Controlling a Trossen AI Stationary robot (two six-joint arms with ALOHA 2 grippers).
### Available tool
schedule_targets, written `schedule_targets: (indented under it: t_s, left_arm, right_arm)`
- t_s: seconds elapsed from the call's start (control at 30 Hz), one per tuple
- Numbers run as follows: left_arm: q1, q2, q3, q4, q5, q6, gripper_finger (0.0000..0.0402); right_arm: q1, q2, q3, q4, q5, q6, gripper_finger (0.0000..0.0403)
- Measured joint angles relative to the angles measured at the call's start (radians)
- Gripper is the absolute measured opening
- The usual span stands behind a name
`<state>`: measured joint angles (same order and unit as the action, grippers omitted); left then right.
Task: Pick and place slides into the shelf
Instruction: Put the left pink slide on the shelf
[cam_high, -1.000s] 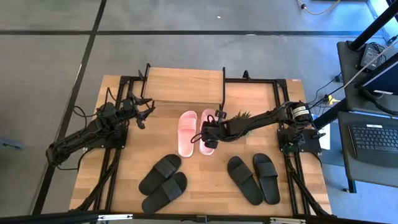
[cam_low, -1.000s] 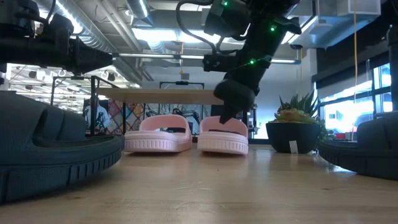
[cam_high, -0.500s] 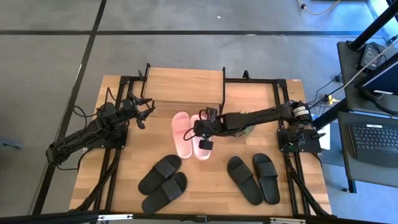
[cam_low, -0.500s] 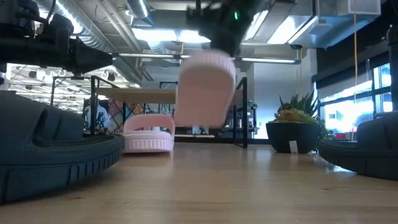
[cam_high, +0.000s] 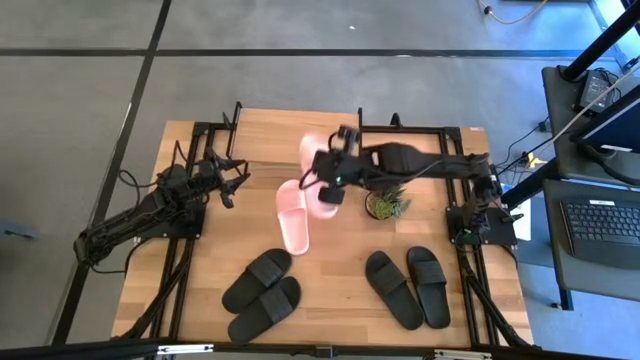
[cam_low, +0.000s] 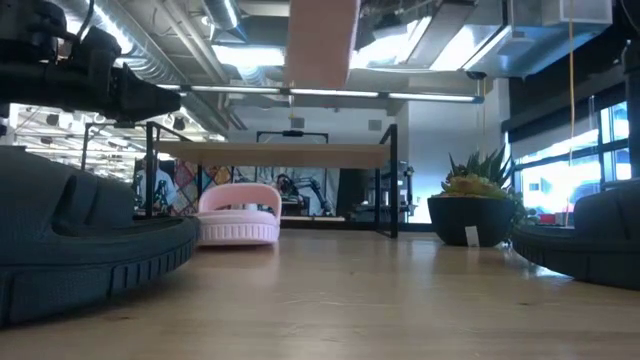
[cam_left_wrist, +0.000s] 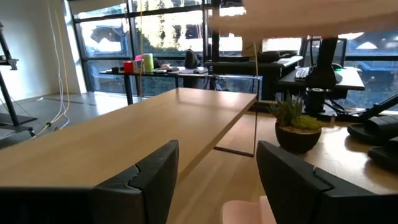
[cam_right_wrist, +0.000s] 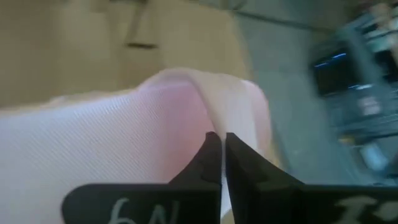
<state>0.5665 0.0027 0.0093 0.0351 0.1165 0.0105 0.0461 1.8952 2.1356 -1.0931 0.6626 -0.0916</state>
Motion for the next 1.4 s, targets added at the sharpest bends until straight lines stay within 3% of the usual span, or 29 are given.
schedule_targets:
  t_s: [0.23,0.53,0.83,1.1,1.4]
  left_arm:
    - [0.0,0.0,0.0,-0.002,0.0,0.0,0.0208]
    - [0.0,0.0,0.0,-0.002,-0.003,0.0,0.0208]
    - [0.0,0.0,0.0,-0.002,-0.04,0.002,0.0208]
    - [0.0,0.0,0.0,-0.005,-0.115,0.002,0.0208]
    - [0.0,0.0,0.0,-0.006,-0.126,0.002,0.0208]
  right_arm:
    - [-0.14,-0.001,0.024,-0.005,0.022,-0.179,0.0006]
    - [-0.329,0.0,-0.145,0.085,-0.08,-0.269,0.0006]
    - [-0.363,0.0,-0.264,0.191,-0.148,-0.308,0.0006]
    - [-0.384,0.0,-0.276,0.212,-0.158,-0.322,0.0006]
    - [-0.392,0.0,-0.276,0.205,-0.186,-0.395,0.0006]
